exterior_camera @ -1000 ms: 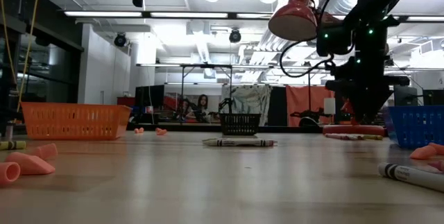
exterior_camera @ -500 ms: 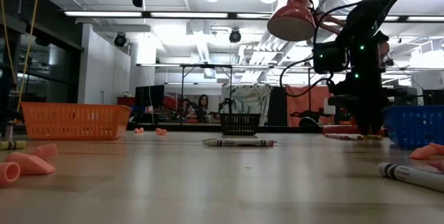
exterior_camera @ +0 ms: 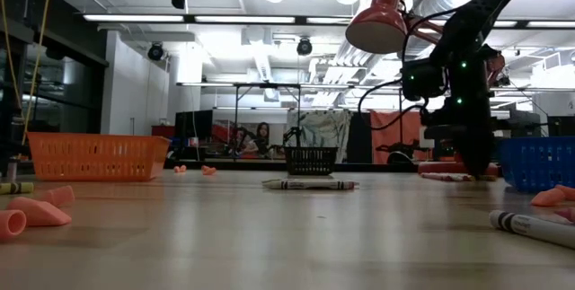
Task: Sort crayons
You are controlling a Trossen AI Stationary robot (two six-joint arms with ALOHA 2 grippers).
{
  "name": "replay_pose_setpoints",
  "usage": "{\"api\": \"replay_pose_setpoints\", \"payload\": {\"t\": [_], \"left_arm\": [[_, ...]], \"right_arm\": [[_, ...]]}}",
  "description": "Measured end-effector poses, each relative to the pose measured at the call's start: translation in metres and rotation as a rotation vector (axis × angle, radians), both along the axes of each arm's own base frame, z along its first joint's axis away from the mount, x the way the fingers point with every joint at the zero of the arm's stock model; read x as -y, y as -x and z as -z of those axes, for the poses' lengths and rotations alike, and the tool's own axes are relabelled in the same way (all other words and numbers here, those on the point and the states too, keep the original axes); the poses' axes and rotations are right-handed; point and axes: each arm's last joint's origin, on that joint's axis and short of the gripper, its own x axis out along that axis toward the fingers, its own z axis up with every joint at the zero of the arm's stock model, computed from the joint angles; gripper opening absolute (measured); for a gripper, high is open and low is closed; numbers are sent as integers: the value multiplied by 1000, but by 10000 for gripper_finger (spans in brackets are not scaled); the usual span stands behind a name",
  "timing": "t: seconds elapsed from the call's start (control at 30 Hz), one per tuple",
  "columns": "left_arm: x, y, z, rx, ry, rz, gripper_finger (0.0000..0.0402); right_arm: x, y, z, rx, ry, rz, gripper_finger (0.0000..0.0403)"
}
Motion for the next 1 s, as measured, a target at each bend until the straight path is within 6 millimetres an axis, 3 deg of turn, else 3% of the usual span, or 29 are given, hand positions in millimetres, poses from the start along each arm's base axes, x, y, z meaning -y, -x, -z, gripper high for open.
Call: {"api": "replay_pose_setpoints", "payload": {"t": [0.23,0.4,0.73,1.0], "left_arm": [[0,0,0,0,0,0,3],[0,0,0,0,-1,0,3],[0,0,0,0,-1,0,3],[0,0,0,0,0,0,3]], "right_arm": [[-10,11,-8,-45,-62,-59,7],[-20,22,-34,15,-14,-54,4],[-57,14,-102,604,96,-84,1],[-95,-34,-129,1025,154,-401,1]]}}
